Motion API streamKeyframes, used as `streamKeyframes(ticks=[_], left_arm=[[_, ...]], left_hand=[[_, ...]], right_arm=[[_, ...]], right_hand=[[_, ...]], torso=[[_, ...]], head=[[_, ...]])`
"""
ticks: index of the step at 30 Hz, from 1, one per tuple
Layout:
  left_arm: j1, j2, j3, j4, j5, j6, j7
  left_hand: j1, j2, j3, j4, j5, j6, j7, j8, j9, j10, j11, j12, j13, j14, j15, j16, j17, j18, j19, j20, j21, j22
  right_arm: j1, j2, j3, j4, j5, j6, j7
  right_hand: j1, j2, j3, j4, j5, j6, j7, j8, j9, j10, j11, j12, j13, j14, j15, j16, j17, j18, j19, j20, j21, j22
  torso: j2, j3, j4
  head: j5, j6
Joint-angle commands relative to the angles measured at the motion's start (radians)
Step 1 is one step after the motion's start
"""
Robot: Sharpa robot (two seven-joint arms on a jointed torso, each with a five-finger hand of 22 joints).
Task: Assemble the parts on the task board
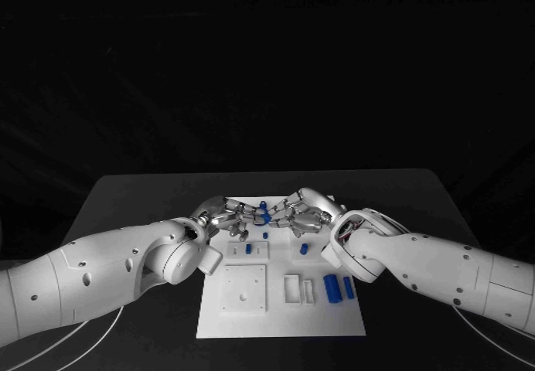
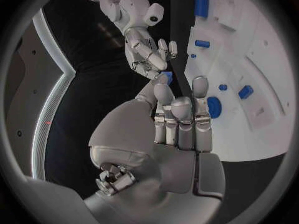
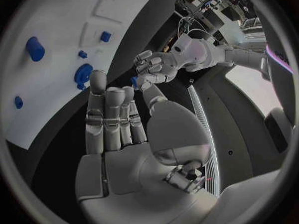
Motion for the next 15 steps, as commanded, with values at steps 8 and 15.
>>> streamKeyframes(ticks=[8,15], left_arm=[[0.000,0.003,0.000,0.004,0.004,0.018,0.006],[0.000,0.004,0.000,0.004,0.004,0.018,0.006]], left_hand=[[-0.002,0.012,0.005,0.000,0.004,0.005,0.000,0.001,0.310,0.010,0.000,-0.003,-0.001,0.009,0.000,0.000,0.001,-0.005,0.003,-0.001,0.001,0.019],[-0.002,0.012,0.005,0.000,0.004,0.005,0.000,0.001,0.310,0.010,0.000,-0.003,-0.001,0.009,0.000,0.000,0.001,-0.005,0.003,-0.001,0.001,0.019]], right_arm=[[0.000,0.005,0.000,0.001,-0.010,0.040,-0.003],[0.000,0.008,0.000,-0.001,-0.010,0.053,-0.001]], right_hand=[[-0.006,0.017,-0.004,0.003,-0.020,0.024,-0.007,-0.004,-0.001,0.008,-0.005,-0.006,0.004,0.008,-0.003,-0.002,0.004,0.005,0.000,-0.004,0.006,0.016],[-0.004,0.032,0.011,0.004,-0.050,0.039,-0.012,-0.004,-0.001,0.008,-0.008,-0.008,0.006,0.008,-0.004,-0.003,0.006,0.002,-0.001,-0.006,0.006,0.016]], torso=[[0.000,-0.0005,0.0005],[0.000,-0.0006,0.0010]], head=[[0.000,-0.002],[0.001,-0.002]])
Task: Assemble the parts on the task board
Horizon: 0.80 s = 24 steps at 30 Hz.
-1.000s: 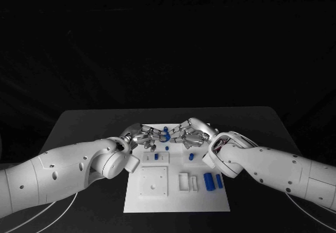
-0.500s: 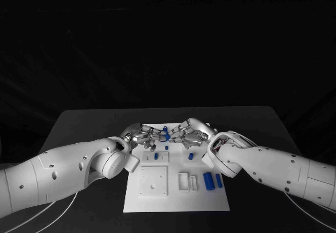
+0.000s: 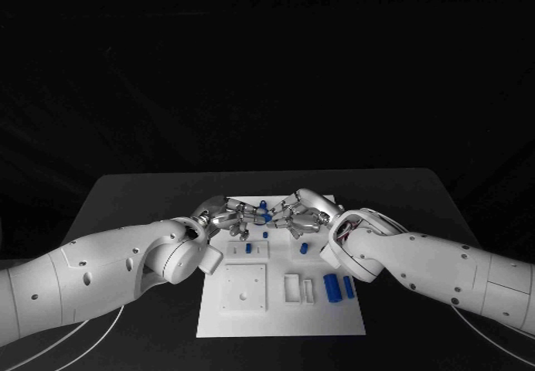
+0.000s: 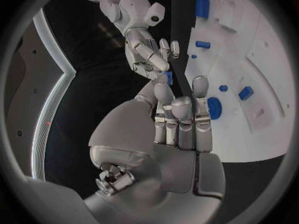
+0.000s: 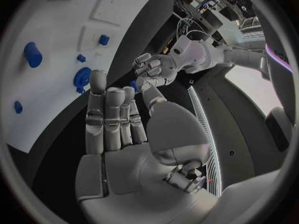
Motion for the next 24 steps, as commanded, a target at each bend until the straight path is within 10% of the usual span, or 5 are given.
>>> streamKeyframes(ticks=[1,12,24], left_arm=[[0.000,0.003,0.000,0.003,0.004,0.015,0.006],[0.000,0.003,0.000,0.003,0.004,0.019,0.006],[0.000,0.005,0.000,0.004,0.003,0.029,0.002]], left_hand=[[0.002,0.009,0.004,0.000,0.005,0.007,-0.001,0.001,0.310,0.010,0.000,-0.003,-0.001,0.009,0.000,0.000,0.001,-0.005,0.003,-0.001,0.001,0.018],[0.002,0.009,0.004,0.000,0.005,0.006,-0.001,0.001,0.311,0.010,0.000,-0.003,-0.001,0.010,0.000,0.000,0.003,-0.004,0.003,0.000,0.001,0.018],[0.002,0.009,0.004,0.000,0.005,0.006,-0.001,0.001,0.311,0.010,0.000,-0.003,-0.001,0.010,0.000,0.000,0.003,-0.004,0.003,0.000,0.001,0.018]], right_arm=[[0.000,0.002,0.000,0.000,-0.009,0.032,0.004],[0.000,0.004,0.000,-0.001,-0.006,0.039,0.011],[0.000,0.006,0.000,0.000,0.000,0.036,0.015]], right_hand=[[0.000,0.011,0.016,-0.003,-0.016,0.009,0.001,-0.004,-0.001,0.004,-0.004,-0.004,0.002,0.004,-0.001,-0.004,0.002,0.002,-0.001,-0.006,0.007,0.017],[-0.004,0.026,0.184,0.008,-0.151,0.026,-0.002,-0.003,0.000,0.004,-0.007,-0.008,0.008,0.005,-0.003,-0.003,0.007,0.000,-0.005,-0.009,0.013,0.018],[-0.009,-0.007,0.287,0.052,-0.169,0.033,-0.003,-0.003,0.000,0.007,-0.007,-0.009,0.010,0.007,-0.004,-0.003,0.010,0.001,-0.008,-0.009,0.022,0.018]], torso=[[0.000,-0.0001,0.0005],[0.000,0.0004,-0.0001],[0.000,0.0008,-0.0006]], head=[[0.001,0.000],[0.003,-0.002],[0.001,-0.003]])
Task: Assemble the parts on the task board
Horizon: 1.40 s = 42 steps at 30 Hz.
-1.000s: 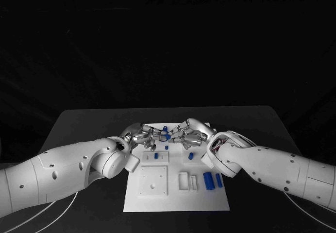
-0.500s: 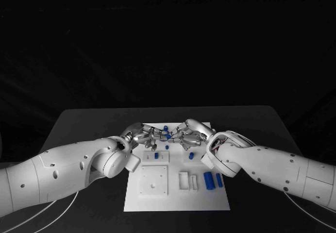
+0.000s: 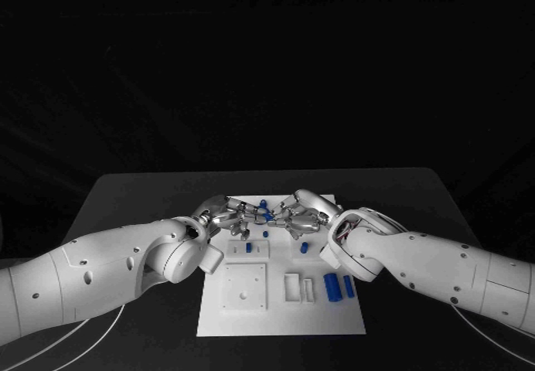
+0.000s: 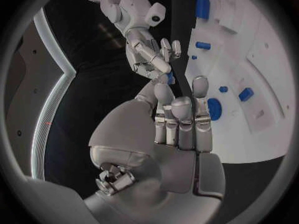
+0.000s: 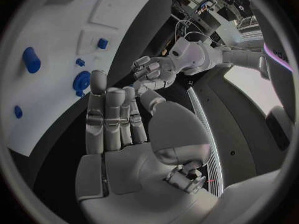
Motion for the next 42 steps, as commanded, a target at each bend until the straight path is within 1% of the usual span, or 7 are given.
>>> streamKeyframes(ticks=[1,10,17,26,32,40,42], left_arm=[[0.000,0.004,0.000,0.004,0.003,0.024,0.002],[0.000,0.005,0.000,0.008,-0.023,0.039,-0.006],[0.000,0.003,0.000,0.008,-0.034,0.041,-0.004],[0.000,0.002,0.000,0.008,-0.026,0.052,0.013],[0.000,0.000,0.000,0.007,-0.024,0.047,0.017],[0.000,-0.005,0.000,0.006,-0.054,0.064,0.028],[0.000,-0.006,0.000,0.005,-0.063,0.064,0.029]], left_hand=[[-0.001,0.008,0.005,0.001,0.006,0.006,0.000,0.002,0.311,0.007,-0.003,-0.003,-0.001,0.010,0.000,0.000,0.001,-0.004,0.003,0.000,0.001,0.019],[0.001,0.011,0.003,0.005,-0.017,-0.002,0.002,0.001,0.307,0.002,-0.002,-0.003,0.000,0.004,0.000,-0.005,-0.005,-0.005,0.001,0.000,0.000,0.018],[0.008,0.007,-0.023,0.022,-0.040,-0.025,0.006,0.000,0.274,-0.005,-0.001,-0.004,0.000,-0.003,0.001,-0.012,-0.018,-0.009,0.000,-0.001,-0.005,0.017],[0.021,0.018,-0.098,0.060,-0.053,-0.087,0.032,0.001,0.116,-0.023,0.013,0.008,0.007,-0.011,0.012,-0.020,-0.037,-0.004,0.001,0.009,-0.018,0.017],[-0.012,-0.007,-0.124,0.084,-0.121,-0.196,0.070,-0.001,0.020,-0.035,0.030,0.011,0.008,-0.022,0.025,-0.032,-0.062,0.003,0.001,0.020,-0.026,0.016],[-0.010,-0.055,-0.267,0.147,-0.101,-0.263,0.086,0.002,-0.003,-0.073,0.045,0.030,-0.001,-0.048,0.040,-0.024,-0.083,0.013,-0.005,0.037,-0.048,0.016],[-0.018,-0.065,-0.295,0.165,-0.114,-0.270,0.087,0.002,-0.002,-0.078,0.047,0.034,-0.004,-0.052,0.042,-0.022,-0.087,0.014,-0.005,0.039,-0.051,0.017]], right_arm=[[0.000,0.002,0.000,0.002,0.000,0.014,0.014],[0.000,0.003,0.000,0.003,0.017,0.004,0.017],[0.000,0.002,0.000,0.003,0.033,0.015,0.008],[0.000,0.001,0.000,0.003,0.031,0.030,-0.001],[0.000,0.000,0.000,0.004,0.030,0.037,-0.007],[0.000,-0.002,0.000,0.004,0.031,0.055,-0.018],[0.000,-0.003,0.000,0.004,0.030,0.061,-0.020]], right_hand=[[0.000,-0.009,0.015,0.005,-0.006,0.009,0.000,-0.003,0.000,0.004,-0.004,-0.005,0.001,0.005,-0.002,-0.003,0.001,0.001,-0.003,-0.005,0.005,0.018],[-0.019,-0.017,0.135,0.031,-0.043,0.033,-0.007,-0.002,0.002,0.020,-0.011,-0.002,0.005,0.024,-0.007,0.027,0.025,-0.003,0.005,-0.011,0.038,0.024],[-0.030,-0.033,0.170,0.031,-0.002,0.059,-0.013,-0.002,0.005,0.028,-0.015,-0.001,0.015,0.032,-0.012,0.046,0.045,-0.012,0.004,-0.017,0.083,0.029],[-0.032,-0.036,0.178,0.029,0.005,0.063,-0.014,-0.002,0.005,0.035,-0.017,0.003,0.034,0.036,-0.013,0.054,0.058,-0.015,0.000,-0.019,0.115,0.031],[-0.032,-0.037,0.179,0.028,0.007,0.066,-0.015,-0.002,0.005,0.039,-0.017,0.004,0.041,0.039,-0.014,0.056,0.062,-0.016,0.000,-0.020,0.127,0.032],[-0.032,-0.038,0.179,0.026,0.012,0.067,-0.015,-0.002,0.006,0.043,-0.017,0.004,0.049,0.040,-0.014,0.055,0.065,-0.016,-0.003,-0.020,0.133,0.032],[-0.033,-0.038,0.179,0.026,0.014,0.067,-0.015,-0.002,0.006,0.043,-0.017,0.003,0.050,0.040,-0.014,0.056,0.066,-0.016,-0.003,-0.020,0.135,0.032]], torso=[[0.000,0.0002,-0.0002],[0.000,0.0001,0.0005],[0.000,-0.0002,0.0003],[0.000,-0.0001,0.0001],[0.000,0.0005,0.0000],[0.000,0.0004,-0.0002],[0.000,0.0007,-0.0003]], head=[[0.000,0.000],[-0.002,0.000],[-0.002,-0.001],[-0.003,-0.001],[-0.004,-0.002],[-0.006,-0.005],[-0.006,-0.005]])
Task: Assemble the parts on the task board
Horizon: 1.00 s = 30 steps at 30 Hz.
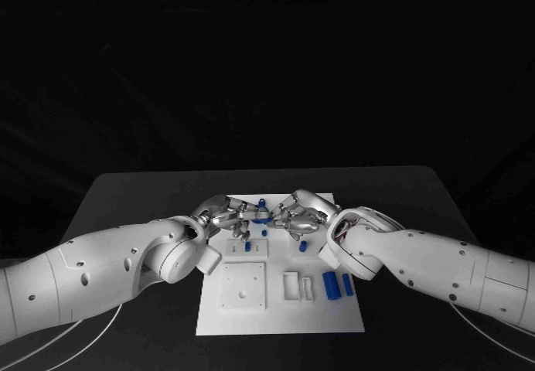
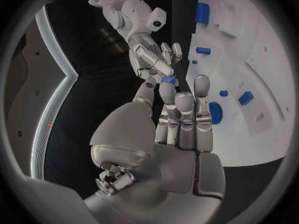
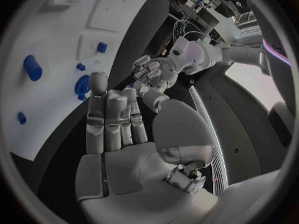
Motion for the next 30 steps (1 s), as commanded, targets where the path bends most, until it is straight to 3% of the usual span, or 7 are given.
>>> streamKeyframes(ticks=[1,8,11,13,17,25,30], left_arm=[[0.000,-0.001,0.000,0.000,-0.032,0.022,0.022],[0.000,-0.010,0.001,-0.017,-0.051,0.004,0.024],[0.001,-0.015,0.001,-0.026,-0.059,0.017,0.014],[0.001,-0.021,0.002,-0.032,-0.078,0.045,0.000],[0.006,-0.032,0.002,-0.036,-0.148,0.122,-0.032],[0.024,-0.044,0.003,-0.035,-0.285,0.263,-0.087],[0.028,-0.046,0.002,-0.026,-0.314,0.333,-0.100]], left_hand=[[-0.006,-0.017,-0.026,0.020,-0.025,-0.011,0.000,0.004,0.001,-0.010,0.000,0.005,-0.004,-0.009,-0.001,0.006,-0.004,0.014,0.000,0.006,-0.007,0.017],[-0.085,-0.031,-0.037,0.097,-0.030,0.012,-0.010,0.030,0.026,-0.019,-0.003,0.002,-0.018,-0.016,-0.004,0.004,-0.015,0.011,0.000,0.003,-0.023,0.016],[-0.155,-0.007,-0.049,0.124,0.070,-0.032,-0.026,0.198,0.082,-0.022,-0.012,-0.006,-0.022,-0.019,-0.010,0.000,-0.019,0.001,0.002,-0.005,-0.032,0.017],[-0.207,0.009,-0.062,0.130,0.111,-0.111,-0.037,0.374,0.211,-0.037,-0.016,-0.007,-0.021,-0.028,-0.012,0.000,-0.022,-0.005,0.000,-0.007,-0.043,0.017],[-0.266,0.030,-0.063,0.182,0.111,-0.227,-0.065,0.641,0.469,-0.057,-0.025,0.006,-0.020,-0.046,-0.017,0.012,-0.030,-0.013,-0.005,-0.011,-0.055,0.019],[-0.263,0.020,-0.058,0.313,0.077,-0.230,-0.080,0.681,0.631,-0.062,-0.032,0.007,-0.022,-0.054,-0.022,0.020,-0.040,-0.020,-0.007,-0.016,-0.059,0.019],[-0.266,0.024,-0.058,0.327,0.083,-0.237,-0.077,0.677,0.660,-0.081,-0.029,0.022,-0.009,-0.061,-0.019,0.037,-0.034,-0.019,-0.011,-0.014,-0.050,0.021]], right_arm=[[0.000,-0.001,0.000,0.002,0.002,0.035,-0.005],[0.000,-0.009,0.000,0.015,0.010,0.055,-0.010],[0.000,-0.015,0.000,0.022,0.015,0.061,-0.012],[0.000,-0.020,0.000,0.025,0.020,0.067,-0.014],[0.000,-0.030,0.000,0.030,0.038,0.098,-0.023],[0.000,-0.039,0.000,0.038,0.094,0.223,-0.053],[0.000,-0.039,0.000,0.040,0.160,0.292,-0.084]], right_hand=[[0.007,0.006,0.005,0.001,0.006,0.006,0.001,0.004,0.002,0.005,-0.001,0.003,0.001,0.006,-0.001,0.006,0.001,-0.016,-0.003,-0.006,0.005,0.032],[0.007,0.007,0.004,0.002,0.007,0.005,0.001,0.004,0.002,0.006,-0.001,0.002,0.002,0.006,-0.001,0.005,0.001,-0.017,-0.004,-0.006,0.006,0.032],[0.007,0.007,0.002,0.001,0.008,0.005,0.001,0.004,0.002,0.005,-0.001,0.000,0.003,0.006,-0.001,0.003,0.001,-0.017,-0.005,-0.006,0.005,0.031],[0.007,0.007,0.002,0.001,0.008,0.005,0.001,0.004,0.002,0.005,-0.001,0.000,0.003,0.006,-0.001,0.003,0.001,-0.017,-0.005,-0.006,0.005,0.031],[0.007,0.009,0.000,0.000,0.006,0.005,0.001,0.004,0.002,0.006,-0.001,-0.001,0.007,0.006,-0.001,0.001,0.002,-0.017,-0.007,-0.006,0.005,0.031],[0.007,0.010,-0.004,-0.002,0.017,0.004,0.002,0.004,0.002,0.003,0.000,-0.004,0.009,0.002,0.000,-0.001,0.003,-0.018,-0.012,-0.005,0.000,0.029],[0.005,0.013,-0.008,-0.003,0.022,0.002,0.002,0.004,0.002,0.000,0.001,-0.006,0.012,-0.001,0.001,-0.004,0.003,-0.018,-0.015,-0.004,-0.006,0.028]], torso=[[0.000,0.0002,-0.0001],[0.000,0.0005,0.0003],[0.000,0.0005,0.0001],[-0.001,0.0004,-0.0001],[-0.001,-0.0001,-0.0008],[-0.001,0.0009,-0.0009],[0.000,-0.0002,-0.0008]], head=[[-0.001,-0.001],[-0.001,-0.003],[-0.001,-0.004],[-0.001,-0.007],[-0.001,-0.010],[0.002,-0.017],[0.000,-0.022]])
